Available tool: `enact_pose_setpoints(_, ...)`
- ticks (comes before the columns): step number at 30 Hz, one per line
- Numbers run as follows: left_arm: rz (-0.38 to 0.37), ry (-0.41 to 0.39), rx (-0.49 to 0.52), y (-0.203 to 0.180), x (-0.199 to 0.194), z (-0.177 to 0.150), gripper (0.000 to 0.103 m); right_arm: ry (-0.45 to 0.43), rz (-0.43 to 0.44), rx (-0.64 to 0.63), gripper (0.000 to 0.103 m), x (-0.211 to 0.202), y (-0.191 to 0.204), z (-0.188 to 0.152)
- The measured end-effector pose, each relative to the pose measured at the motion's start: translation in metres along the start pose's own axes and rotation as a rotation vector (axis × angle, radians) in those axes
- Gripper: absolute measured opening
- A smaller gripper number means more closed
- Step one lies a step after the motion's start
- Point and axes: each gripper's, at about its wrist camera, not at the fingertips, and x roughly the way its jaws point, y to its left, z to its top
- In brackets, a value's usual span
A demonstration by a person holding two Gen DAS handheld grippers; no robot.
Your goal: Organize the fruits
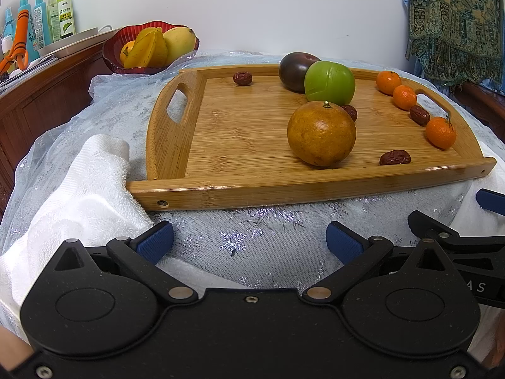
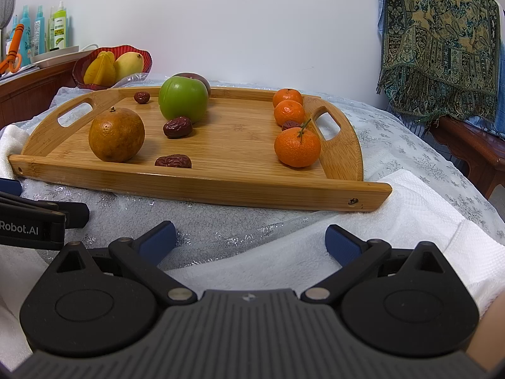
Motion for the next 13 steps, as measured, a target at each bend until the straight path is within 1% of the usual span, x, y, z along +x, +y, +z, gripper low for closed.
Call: enact_pose_setpoints(13, -0.002, -0.002, 0.005, 0.0003, -0.0001, 0.0017, 0.103, -0.006, 0.001, 0.001, 0.103, -0.0004, 0.0001, -0.0002)
